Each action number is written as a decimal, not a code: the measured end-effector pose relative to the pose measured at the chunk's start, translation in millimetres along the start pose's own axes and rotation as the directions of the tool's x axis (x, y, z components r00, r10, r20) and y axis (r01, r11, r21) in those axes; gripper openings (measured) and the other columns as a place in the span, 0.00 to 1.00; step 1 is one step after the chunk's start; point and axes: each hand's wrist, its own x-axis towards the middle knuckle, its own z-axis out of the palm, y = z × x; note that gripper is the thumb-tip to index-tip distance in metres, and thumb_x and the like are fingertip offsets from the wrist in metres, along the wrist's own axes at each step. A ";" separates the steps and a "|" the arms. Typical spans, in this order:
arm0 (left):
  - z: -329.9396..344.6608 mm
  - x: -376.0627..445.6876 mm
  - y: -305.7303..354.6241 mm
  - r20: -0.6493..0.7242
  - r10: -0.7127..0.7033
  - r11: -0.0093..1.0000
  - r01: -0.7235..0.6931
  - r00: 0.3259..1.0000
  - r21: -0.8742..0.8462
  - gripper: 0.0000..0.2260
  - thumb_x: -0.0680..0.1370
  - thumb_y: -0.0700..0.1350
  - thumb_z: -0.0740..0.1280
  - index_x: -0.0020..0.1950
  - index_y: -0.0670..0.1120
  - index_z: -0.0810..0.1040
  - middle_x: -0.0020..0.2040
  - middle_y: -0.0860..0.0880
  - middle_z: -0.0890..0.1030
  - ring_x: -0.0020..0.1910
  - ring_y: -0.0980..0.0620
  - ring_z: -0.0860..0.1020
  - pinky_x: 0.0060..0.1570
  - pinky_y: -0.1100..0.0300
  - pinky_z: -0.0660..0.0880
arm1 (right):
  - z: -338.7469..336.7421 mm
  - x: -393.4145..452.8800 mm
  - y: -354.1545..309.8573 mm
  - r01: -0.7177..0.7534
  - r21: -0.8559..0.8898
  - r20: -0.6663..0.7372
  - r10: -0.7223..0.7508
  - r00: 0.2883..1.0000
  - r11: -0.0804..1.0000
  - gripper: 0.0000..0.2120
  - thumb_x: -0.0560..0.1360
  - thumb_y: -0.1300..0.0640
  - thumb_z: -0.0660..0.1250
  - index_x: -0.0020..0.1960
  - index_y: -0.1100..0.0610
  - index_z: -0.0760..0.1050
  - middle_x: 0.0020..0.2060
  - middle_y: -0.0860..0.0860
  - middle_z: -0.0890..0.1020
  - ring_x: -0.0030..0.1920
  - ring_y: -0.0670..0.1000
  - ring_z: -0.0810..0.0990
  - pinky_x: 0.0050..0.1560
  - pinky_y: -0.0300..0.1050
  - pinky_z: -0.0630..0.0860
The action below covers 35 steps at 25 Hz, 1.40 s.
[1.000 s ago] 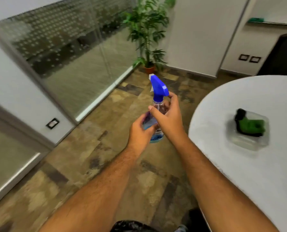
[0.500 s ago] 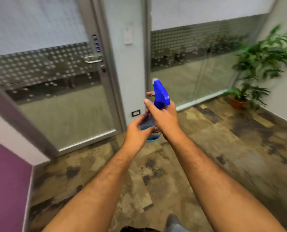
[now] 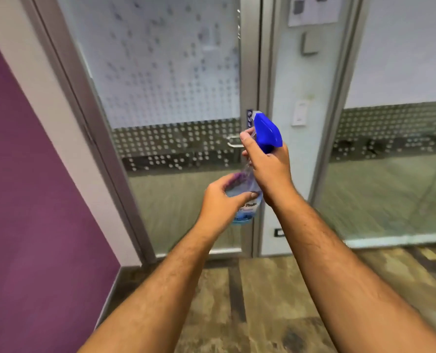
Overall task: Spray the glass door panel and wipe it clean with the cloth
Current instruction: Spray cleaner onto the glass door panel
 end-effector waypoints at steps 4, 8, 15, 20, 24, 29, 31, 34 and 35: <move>-27.1 72.3 8.7 -0.097 0.052 0.997 -0.046 0.994 0.068 0.24 0.66 0.48 0.82 0.62 0.49 0.83 0.57 0.50 0.88 0.60 0.52 0.85 0.67 0.48 0.80 | 53.7 75.6 16.1 -0.062 0.063 0.022 0.060 0.998 0.996 0.06 0.79 0.55 0.74 0.46 0.53 0.79 0.32 0.48 0.78 0.28 0.44 0.77 0.33 0.37 0.75; -56.4 125.3 4.8 -0.106 0.025 0.998 -0.019 0.994 0.059 0.23 0.69 0.51 0.80 0.63 0.47 0.84 0.57 0.49 0.88 0.60 0.51 0.86 0.66 0.45 0.81 | 91.5 129.1 38.7 -0.131 0.095 0.025 0.129 0.991 0.987 0.07 0.79 0.50 0.74 0.47 0.52 0.81 0.34 0.49 0.81 0.28 0.44 0.78 0.36 0.40 0.78; -94.4 189.0 0.2 -0.156 0.025 1.000 -0.023 0.987 0.015 0.18 0.76 0.38 0.77 0.66 0.44 0.83 0.59 0.48 0.88 0.60 0.52 0.86 0.65 0.51 0.81 | 153.7 193.1 45.0 -0.072 0.078 0.136 0.061 0.989 0.994 0.14 0.77 0.48 0.73 0.42 0.58 0.76 0.35 0.51 0.77 0.37 0.52 0.75 0.43 0.52 0.76; -131.2 233.9 1.1 -0.228 0.101 0.992 -0.116 0.968 -0.052 0.17 0.78 0.40 0.75 0.67 0.45 0.83 0.60 0.49 0.88 0.60 0.54 0.85 0.62 0.57 0.82 | 211.8 229.4 39.1 0.037 0.023 0.125 -0.040 0.991 0.999 0.20 0.77 0.45 0.70 0.43 0.62 0.75 0.35 0.52 0.75 0.37 0.53 0.73 0.42 0.55 0.77; -165.6 276.9 0.9 -0.201 0.123 0.983 -0.147 0.972 -0.110 0.12 0.79 0.38 0.74 0.61 0.51 0.84 0.56 0.53 0.89 0.57 0.57 0.86 0.58 0.61 0.82 | 262.9 258.9 39.0 0.165 -0.151 0.056 -0.158 0.986 0.975 0.18 0.78 0.47 0.69 0.35 0.51 0.68 0.31 0.50 0.73 0.34 0.53 0.72 0.39 0.54 0.75; -224.3 335.5 -9.5 -0.154 0.160 0.963 -0.188 0.975 -0.191 0.12 0.81 0.38 0.72 0.61 0.52 0.84 0.52 0.54 0.89 0.53 0.58 0.87 0.51 0.65 0.81 | 338.6 297.5 49.1 0.210 -0.245 -0.027 -0.223 0.974 0.947 0.20 0.77 0.52 0.70 0.31 0.52 0.64 0.27 0.47 0.68 0.30 0.51 0.66 0.35 0.49 0.68; -250.2 352.8 -16.8 -0.167 0.159 0.960 -0.192 0.973 -0.206 0.12 0.81 0.41 0.73 0.60 0.55 0.84 0.54 0.54 0.89 0.55 0.58 0.87 0.51 0.64 0.81 | 369.7 304.6 55.4 0.207 -0.227 -0.030 -0.220 0.975 0.951 0.19 0.77 0.51 0.70 0.33 0.52 0.65 0.28 0.48 0.70 0.31 0.52 0.68 0.36 0.50 0.69; -291.1 378.6 -27.5 -0.158 0.176 0.955 -0.207 0.972 -0.214 0.13 0.81 0.42 0.73 0.62 0.57 0.84 0.57 0.54 0.89 0.58 0.56 0.86 0.57 0.59 0.83 | 415.7 316.2 60.0 0.178 -0.242 -0.062 -0.198 0.978 0.954 0.20 0.78 0.51 0.70 0.31 0.52 0.66 0.27 0.48 0.70 0.31 0.52 0.70 0.35 0.56 0.74; -302.5 385.9 -29.6 -0.154 0.178 0.954 -0.209 0.972 -0.215 0.13 0.81 0.42 0.72 0.63 0.57 0.83 0.57 0.54 0.89 0.58 0.56 0.86 0.58 0.59 0.83 | 427.3 320.5 61.6 0.165 -0.208 -0.073 -0.183 0.980 0.964 0.18 0.77 0.51 0.70 0.33 0.54 0.69 0.29 0.49 0.72 0.32 0.53 0.72 0.37 0.60 0.78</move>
